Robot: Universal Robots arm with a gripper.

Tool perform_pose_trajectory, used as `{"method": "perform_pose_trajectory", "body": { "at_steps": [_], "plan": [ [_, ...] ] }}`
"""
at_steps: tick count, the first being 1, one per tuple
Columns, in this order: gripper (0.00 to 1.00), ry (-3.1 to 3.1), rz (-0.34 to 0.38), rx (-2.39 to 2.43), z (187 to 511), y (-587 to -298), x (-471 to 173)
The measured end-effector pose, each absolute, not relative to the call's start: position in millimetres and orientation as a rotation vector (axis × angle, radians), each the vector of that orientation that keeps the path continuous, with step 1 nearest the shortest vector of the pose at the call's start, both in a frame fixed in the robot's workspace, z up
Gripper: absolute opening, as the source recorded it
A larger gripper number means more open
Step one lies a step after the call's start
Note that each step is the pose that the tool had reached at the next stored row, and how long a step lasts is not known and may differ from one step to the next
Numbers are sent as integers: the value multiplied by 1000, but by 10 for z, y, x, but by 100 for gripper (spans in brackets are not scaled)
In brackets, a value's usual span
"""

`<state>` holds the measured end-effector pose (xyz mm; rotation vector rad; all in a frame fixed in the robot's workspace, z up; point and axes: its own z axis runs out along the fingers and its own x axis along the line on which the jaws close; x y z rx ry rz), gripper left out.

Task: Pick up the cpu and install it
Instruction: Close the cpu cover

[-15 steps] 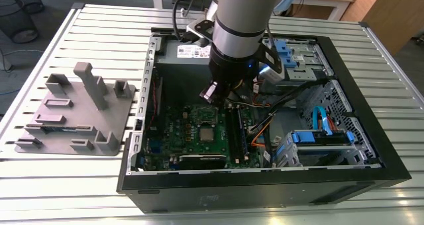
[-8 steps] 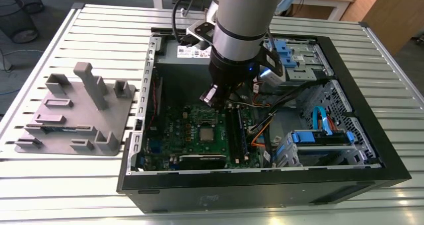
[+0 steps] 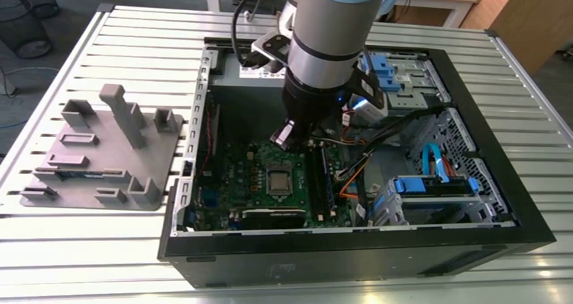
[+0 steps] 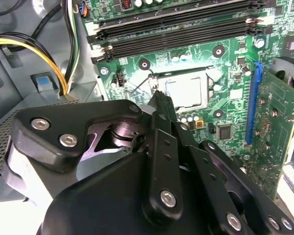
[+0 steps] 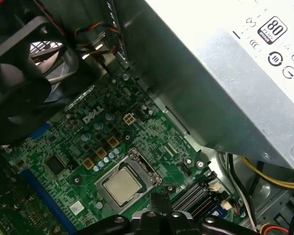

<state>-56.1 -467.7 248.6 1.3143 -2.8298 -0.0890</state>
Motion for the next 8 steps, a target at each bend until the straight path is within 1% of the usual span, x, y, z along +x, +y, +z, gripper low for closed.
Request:
{"method": "perform_pose_trajectory", "body": {
  "at_steps": [8],
  "plan": [
    [11,-2829,-86,1314,2484,-4658,-560]
  ]
}}
